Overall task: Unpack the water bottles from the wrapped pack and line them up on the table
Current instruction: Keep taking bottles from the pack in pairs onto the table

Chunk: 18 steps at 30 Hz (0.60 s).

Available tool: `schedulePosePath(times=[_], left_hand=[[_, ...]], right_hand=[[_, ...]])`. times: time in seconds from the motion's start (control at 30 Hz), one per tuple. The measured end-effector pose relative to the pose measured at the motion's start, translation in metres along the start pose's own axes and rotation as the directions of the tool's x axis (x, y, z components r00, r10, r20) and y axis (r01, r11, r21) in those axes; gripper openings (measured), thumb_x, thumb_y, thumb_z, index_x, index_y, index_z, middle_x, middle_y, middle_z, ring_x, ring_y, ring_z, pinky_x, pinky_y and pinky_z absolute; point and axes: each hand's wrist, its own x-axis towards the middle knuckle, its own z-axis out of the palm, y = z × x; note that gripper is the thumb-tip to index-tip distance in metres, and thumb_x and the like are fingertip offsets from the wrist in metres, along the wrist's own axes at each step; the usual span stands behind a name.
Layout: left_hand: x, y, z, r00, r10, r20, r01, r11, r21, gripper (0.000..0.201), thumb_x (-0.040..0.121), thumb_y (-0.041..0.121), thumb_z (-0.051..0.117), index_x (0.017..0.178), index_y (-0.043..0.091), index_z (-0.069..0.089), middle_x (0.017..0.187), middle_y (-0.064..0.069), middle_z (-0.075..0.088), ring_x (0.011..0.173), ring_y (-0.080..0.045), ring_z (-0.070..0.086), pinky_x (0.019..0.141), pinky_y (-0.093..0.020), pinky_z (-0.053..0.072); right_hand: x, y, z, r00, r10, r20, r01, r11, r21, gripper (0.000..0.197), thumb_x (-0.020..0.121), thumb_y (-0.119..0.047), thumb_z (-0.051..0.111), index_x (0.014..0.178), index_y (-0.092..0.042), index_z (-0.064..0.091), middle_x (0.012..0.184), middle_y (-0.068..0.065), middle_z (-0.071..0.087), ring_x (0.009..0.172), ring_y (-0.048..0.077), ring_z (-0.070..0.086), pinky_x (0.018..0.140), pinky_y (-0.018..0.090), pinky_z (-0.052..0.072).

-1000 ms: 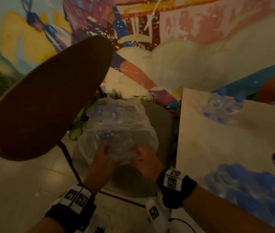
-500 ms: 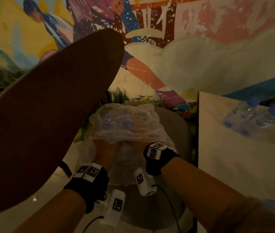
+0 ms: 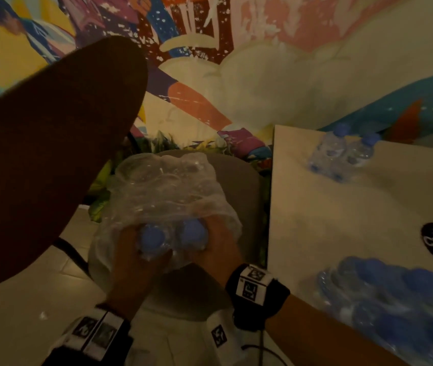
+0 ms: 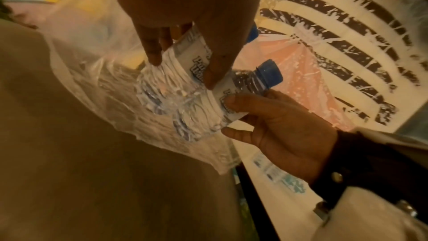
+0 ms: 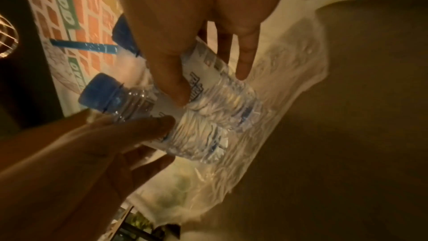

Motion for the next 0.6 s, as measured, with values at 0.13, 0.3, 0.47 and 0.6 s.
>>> schedulePosePath(times=[0.13, 0.3, 0.47, 0.6], left_hand=[[-0.079, 0.051, 0.01, 0.938, 0.206, 0.28, -0.235, 0.969, 0.074, 0.076, 0.053, 0.016, 0.085, 0.12, 0.013, 0.048, 0.107, 0.001, 0.054, 0.096, -0.02, 0.055, 0.079, -0.032, 0.049], [-0.154, 0.057, 0.016, 0.861, 0.33, 0.388, -0.391, 0.916, 0.088, 0.095, 0.048, 0.0, 0.087, 0.086, 0.072, 0.04, 0.086, 0.034, 0.061, 0.079, 0.019, 0.057, 0.057, 0.005, 0.043], [-0.224, 0.056, 0.041, 0.795, 0.335, 0.506, -0.378, 0.926, -0.019, 0.089, 0.045, 0.01, 0.09, 0.084, 0.074, 0.042, 0.094, 0.051, 0.053, 0.08, 0.024, 0.055, 0.058, 0.003, 0.045], [-0.267, 0.057, 0.072, 0.742, 0.316, 0.592, -0.341, 0.937, -0.073, 0.071, 0.035, 0.061, 0.081, 0.095, 0.066, 0.044, 0.099, 0.044, 0.056, 0.09, 0.018, 0.056, 0.065, -0.005, 0.051]], right_hand=[[-0.067, 0.007, -0.028, 0.993, -0.075, 0.087, 0.057, 0.98, 0.193, 0.071, 0.072, -0.014, 0.077, 0.131, -0.004, 0.039, 0.136, 0.012, 0.046, 0.127, 0.019, 0.041, 0.111, 0.031, 0.032], [-0.152, 0.046, -0.054, 0.995, -0.065, 0.075, 0.044, 0.965, 0.259, 0.067, 0.072, -0.022, 0.075, 0.128, -0.023, 0.038, 0.126, -0.011, 0.047, 0.118, -0.011, 0.041, 0.109, 0.017, 0.032], [-0.227, 0.086, -0.094, 0.999, 0.015, 0.05, -0.026, 0.971, 0.237, 0.064, 0.062, -0.032, 0.074, 0.105, -0.055, 0.032, 0.112, -0.034, 0.043, 0.101, -0.024, 0.045, 0.091, -0.002, 0.035], [-0.274, 0.112, -0.13, 0.997, 0.073, -0.027, -0.064, 0.966, 0.25, 0.067, 0.061, -0.027, 0.079, 0.108, -0.051, 0.038, 0.118, -0.025, 0.052, 0.107, -0.011, 0.052, 0.086, 0.006, 0.044]])
